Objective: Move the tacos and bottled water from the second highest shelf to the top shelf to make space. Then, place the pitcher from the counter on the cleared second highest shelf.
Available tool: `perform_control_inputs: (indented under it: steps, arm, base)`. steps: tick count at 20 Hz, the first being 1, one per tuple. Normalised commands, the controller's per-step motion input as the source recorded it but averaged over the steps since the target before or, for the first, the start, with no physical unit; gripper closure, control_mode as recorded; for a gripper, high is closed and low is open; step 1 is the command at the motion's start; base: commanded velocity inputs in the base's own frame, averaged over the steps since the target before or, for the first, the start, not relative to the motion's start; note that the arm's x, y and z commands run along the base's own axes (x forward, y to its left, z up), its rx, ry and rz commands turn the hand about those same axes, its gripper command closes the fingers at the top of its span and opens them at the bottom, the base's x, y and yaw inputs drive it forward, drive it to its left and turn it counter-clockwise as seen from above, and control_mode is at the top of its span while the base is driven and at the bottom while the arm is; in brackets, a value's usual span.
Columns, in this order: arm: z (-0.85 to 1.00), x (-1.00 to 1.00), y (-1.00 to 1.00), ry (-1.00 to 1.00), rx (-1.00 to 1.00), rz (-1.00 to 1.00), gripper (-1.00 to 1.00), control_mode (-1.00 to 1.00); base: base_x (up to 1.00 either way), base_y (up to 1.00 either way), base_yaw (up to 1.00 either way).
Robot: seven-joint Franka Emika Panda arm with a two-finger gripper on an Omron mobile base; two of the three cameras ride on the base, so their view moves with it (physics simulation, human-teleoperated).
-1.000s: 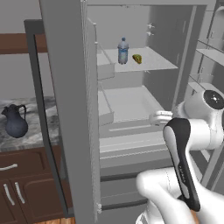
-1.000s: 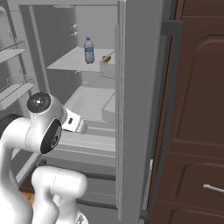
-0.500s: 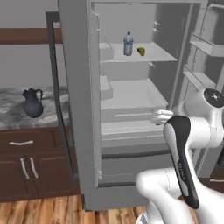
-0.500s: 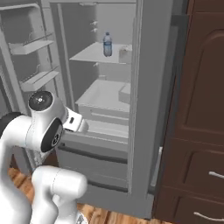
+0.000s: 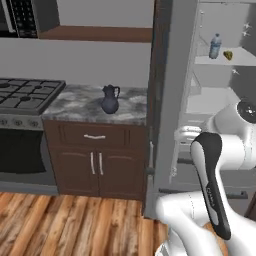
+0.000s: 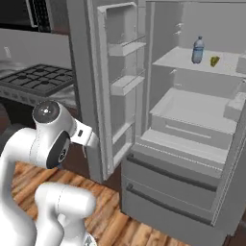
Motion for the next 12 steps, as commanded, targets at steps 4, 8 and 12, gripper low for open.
perform_control_inputs:
  steps: [4, 8, 12]
  arm:
    - [0.0, 0.0, 0.0, 0.0, 0.0, 0.0, -1.0, 1.0]
    - [0.0, 0.0, 0.0, 0.0, 0.0, 0.0, -1.0, 1.0]
    - [0.0, 0.0, 0.0, 0.0, 0.0, 0.0, -1.0, 1.0]
  base:
    - [0.09, 1.0, 0.33]
    - [0.36, 1.0, 0.14]
    - [0.39, 0.91, -0.16]
